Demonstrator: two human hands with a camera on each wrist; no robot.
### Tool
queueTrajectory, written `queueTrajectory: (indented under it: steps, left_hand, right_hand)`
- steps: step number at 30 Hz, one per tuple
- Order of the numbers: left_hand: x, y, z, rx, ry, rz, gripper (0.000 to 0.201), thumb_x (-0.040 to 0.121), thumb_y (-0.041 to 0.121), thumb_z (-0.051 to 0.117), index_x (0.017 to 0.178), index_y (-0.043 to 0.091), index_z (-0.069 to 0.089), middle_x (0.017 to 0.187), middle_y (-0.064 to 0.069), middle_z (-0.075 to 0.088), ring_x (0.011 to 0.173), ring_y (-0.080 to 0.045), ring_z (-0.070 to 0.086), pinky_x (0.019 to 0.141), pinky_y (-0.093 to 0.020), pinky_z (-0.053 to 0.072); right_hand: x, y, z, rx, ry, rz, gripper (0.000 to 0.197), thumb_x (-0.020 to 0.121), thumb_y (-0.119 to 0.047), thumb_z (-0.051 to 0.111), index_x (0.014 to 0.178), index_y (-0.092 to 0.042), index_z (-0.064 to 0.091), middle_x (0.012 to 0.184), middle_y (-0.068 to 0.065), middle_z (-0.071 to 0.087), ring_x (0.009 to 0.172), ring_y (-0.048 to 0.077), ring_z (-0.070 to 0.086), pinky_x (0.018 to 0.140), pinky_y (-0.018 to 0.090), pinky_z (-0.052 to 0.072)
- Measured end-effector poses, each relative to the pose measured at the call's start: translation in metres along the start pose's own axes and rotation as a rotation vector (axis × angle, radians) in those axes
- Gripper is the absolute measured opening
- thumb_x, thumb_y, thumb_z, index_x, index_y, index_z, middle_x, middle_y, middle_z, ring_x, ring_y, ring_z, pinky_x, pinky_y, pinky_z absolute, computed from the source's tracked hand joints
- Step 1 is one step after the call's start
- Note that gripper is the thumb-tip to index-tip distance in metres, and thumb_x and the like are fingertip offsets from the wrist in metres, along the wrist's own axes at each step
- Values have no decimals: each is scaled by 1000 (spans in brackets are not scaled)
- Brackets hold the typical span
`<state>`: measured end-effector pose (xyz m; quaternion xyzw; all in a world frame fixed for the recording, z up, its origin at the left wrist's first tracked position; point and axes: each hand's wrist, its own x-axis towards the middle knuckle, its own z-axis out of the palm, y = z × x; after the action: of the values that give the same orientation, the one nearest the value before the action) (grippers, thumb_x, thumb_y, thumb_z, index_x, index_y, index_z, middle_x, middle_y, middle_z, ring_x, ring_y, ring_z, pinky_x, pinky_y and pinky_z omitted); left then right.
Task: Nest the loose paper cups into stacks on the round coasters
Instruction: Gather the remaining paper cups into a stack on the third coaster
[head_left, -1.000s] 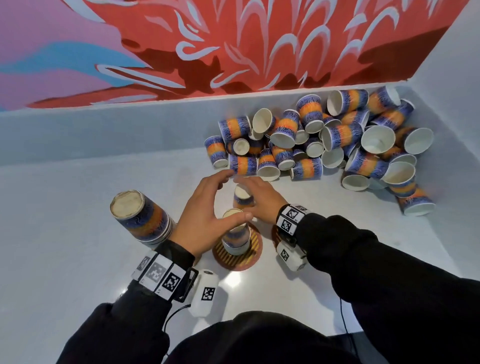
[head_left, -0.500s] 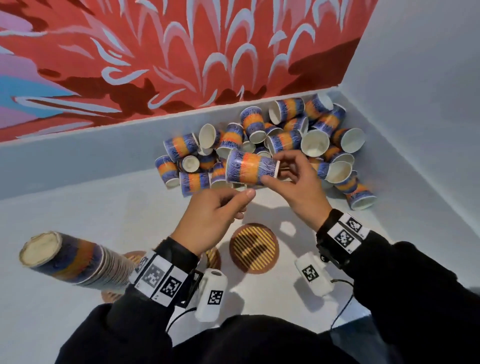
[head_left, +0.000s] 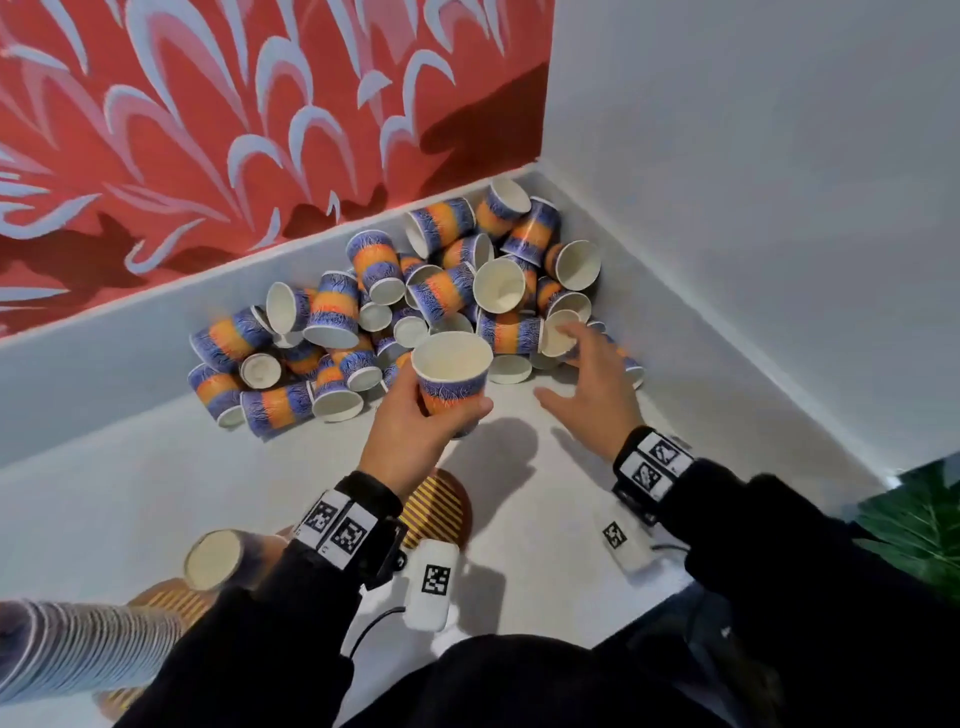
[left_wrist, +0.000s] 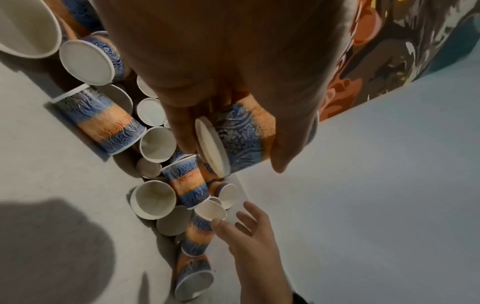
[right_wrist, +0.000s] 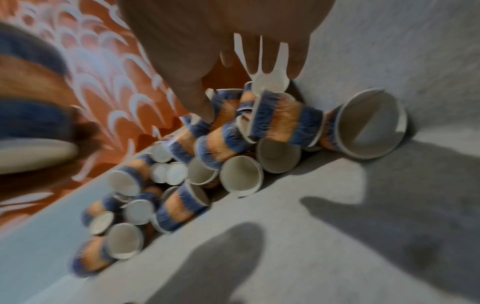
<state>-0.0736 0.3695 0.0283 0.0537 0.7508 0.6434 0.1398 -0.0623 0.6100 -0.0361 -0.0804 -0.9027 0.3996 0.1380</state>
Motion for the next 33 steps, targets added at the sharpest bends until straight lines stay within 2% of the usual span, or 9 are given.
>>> queueTrajectory:
  steps: [4, 6, 10, 14, 17, 19, 24, 30, 33]
  left_hand:
    - [-4, -13, 9, 84, 7, 6, 71, 80, 23, 91, 137, 34, 49, 119, 3, 68, 101, -16, 71, 75, -31, 64]
    - [-4, -17, 10, 142, -43, -22, 70, 80, 34, 91, 134, 42, 47, 120, 7, 67, 103, -12, 70, 76, -26, 61]
    - [-10, -19, 11, 186, -68, -26, 69, 82, 36, 88, 137, 34, 47, 118, 12, 67, 95, 5, 69, 71, -15, 57]
    - [-9, -31, 6, 274, -53, -65, 67, 81, 35, 90, 134, 33, 51, 116, 11, 69, 95, -5, 71, 75, -25, 62]
    - [-5, -44, 5, 422, -106, -133, 68, 79, 36, 89, 133, 31, 49, 119, 9, 67, 104, -11, 66, 91, -38, 60]
    - [-4, -51, 9, 455, -144, -166, 73, 77, 35, 89, 136, 34, 46, 123, 9, 65, 111, -14, 63, 94, -36, 53]
    - [5, -57, 16, 467, -182, -166, 79, 73, 33, 93, 135, 40, 44, 124, 14, 63, 112, -8, 62, 91, -30, 47]
    - [5, -58, 25, 411, -182, -145, 78, 69, 33, 94, 134, 35, 50, 120, 13, 69, 108, -7, 67, 98, -38, 55]
    - [2, -56, 27, 318, -127, -102, 84, 61, 42, 92, 135, 37, 51, 121, 13, 70, 107, -6, 69, 99, -43, 57]
  right_hand:
    - [47, 36, -4, -227, 40, 50, 94, 68, -31, 89, 149, -25, 43, 144, 5, 55, 133, 30, 51, 112, 49, 46]
    - [64, 39, -2, -284, -20, 56, 94, 66, -33, 88, 147, -30, 41, 143, 3, 56, 130, 32, 55, 108, 51, 49]
    - [75, 30, 4, -284, -90, 78, 67, 75, -31, 79, 131, -38, 45, 131, -1, 63, 115, 38, 64, 98, 55, 53]
    - [55, 19, -4, -48, -40, 115, 58, 76, -39, 82, 125, -41, 50, 120, -5, 66, 107, 28, 65, 93, 48, 55]
    - [25, 1, -14, 299, -165, 149, 75, 74, -24, 92, 138, -32, 53, 125, -3, 65, 111, 19, 67, 99, 44, 57]
    - [6, -10, -18, 413, -236, 113, 79, 71, -28, 93, 139, -33, 53, 131, -2, 64, 115, 14, 68, 102, 42, 58]
    - [-15, -35, -25, 503, -258, 35, 72, 79, -12, 90, 140, -27, 55, 130, -16, 65, 121, 6, 64, 99, 25, 54]
    - [-11, -44, -22, 710, -219, 39, 60, 83, -8, 85, 135, -18, 57, 120, -13, 69, 117, 11, 69, 95, 30, 58]
    - [-10, -45, -13, 606, -373, 26, 79, 74, -28, 94, 140, -33, 51, 130, -8, 65, 127, 7, 62, 106, 31, 50]
